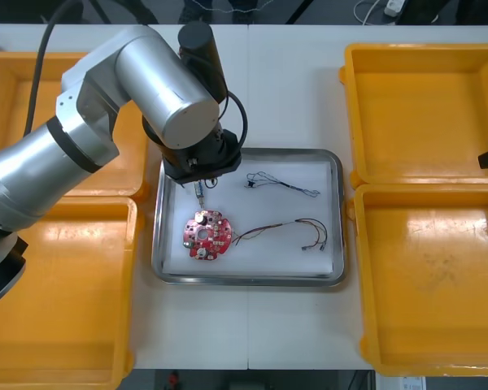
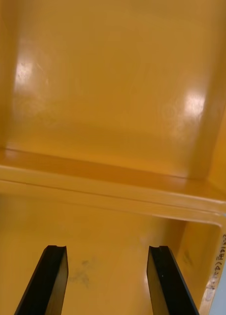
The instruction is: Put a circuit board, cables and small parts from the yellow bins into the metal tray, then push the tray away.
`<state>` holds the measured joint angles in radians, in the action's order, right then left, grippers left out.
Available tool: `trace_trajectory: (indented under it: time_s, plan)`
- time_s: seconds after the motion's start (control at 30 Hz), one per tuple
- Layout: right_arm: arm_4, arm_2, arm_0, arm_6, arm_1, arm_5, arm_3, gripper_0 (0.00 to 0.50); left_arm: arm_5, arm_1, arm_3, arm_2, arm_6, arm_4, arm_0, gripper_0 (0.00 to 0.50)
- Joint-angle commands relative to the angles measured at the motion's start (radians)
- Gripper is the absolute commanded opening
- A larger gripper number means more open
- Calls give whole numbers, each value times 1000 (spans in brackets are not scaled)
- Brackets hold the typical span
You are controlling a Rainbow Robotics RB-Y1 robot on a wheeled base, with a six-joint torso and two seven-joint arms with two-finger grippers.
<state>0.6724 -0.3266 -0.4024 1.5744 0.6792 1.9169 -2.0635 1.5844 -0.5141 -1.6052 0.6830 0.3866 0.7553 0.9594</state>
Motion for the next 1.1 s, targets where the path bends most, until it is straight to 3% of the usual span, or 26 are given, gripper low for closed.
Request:
trace_trajectory:
  time_s: [0.03, 0.23, 0.4, 0.67, 0.7, 0.73, 0.77, 0.83, 1.1]
  plan:
    - [15, -49, 56, -45, 26, 3, -47, 465, -57, 42, 45, 49, 21, -28, 41, 1]
    - [15, -83, 105, -59, -10, 3, -75, 464, -123, 60, 116, 82, 26, -44, 41, 2]
    - [-30, -103, 140, -65, -56, 3, -129, 464, -167, 72, 149, 122, 23, -60, 39, 0]
    - [-68, -101, 175, -70, -101, 3, -179, 463, -172, 72, 151, 136, 15, -62, 39, 15]
    - [-70, -100, 180, -71, -104, 3, -182, 465, -172, 72, 149, 136, 15, -62, 39, 54]
    - [-71, -100, 185, -70, -109, 3, -188, 463, -172, 72, 149, 136, 14, -62, 39, 208]
    - [-71, -100, 189, -70, -113, 3, -190, 464, -172, 72, 149, 135, 14, -62, 39, 324]
    - [-71, -100, 198, -71, -119, 3, -198, 465, -172, 72, 149, 130, 9, -62, 39, 500]
    - [-74, -95, 220, -77, -129, 3, -208, 464, -167, 72, 136, 95, 0, -54, 39, 500]
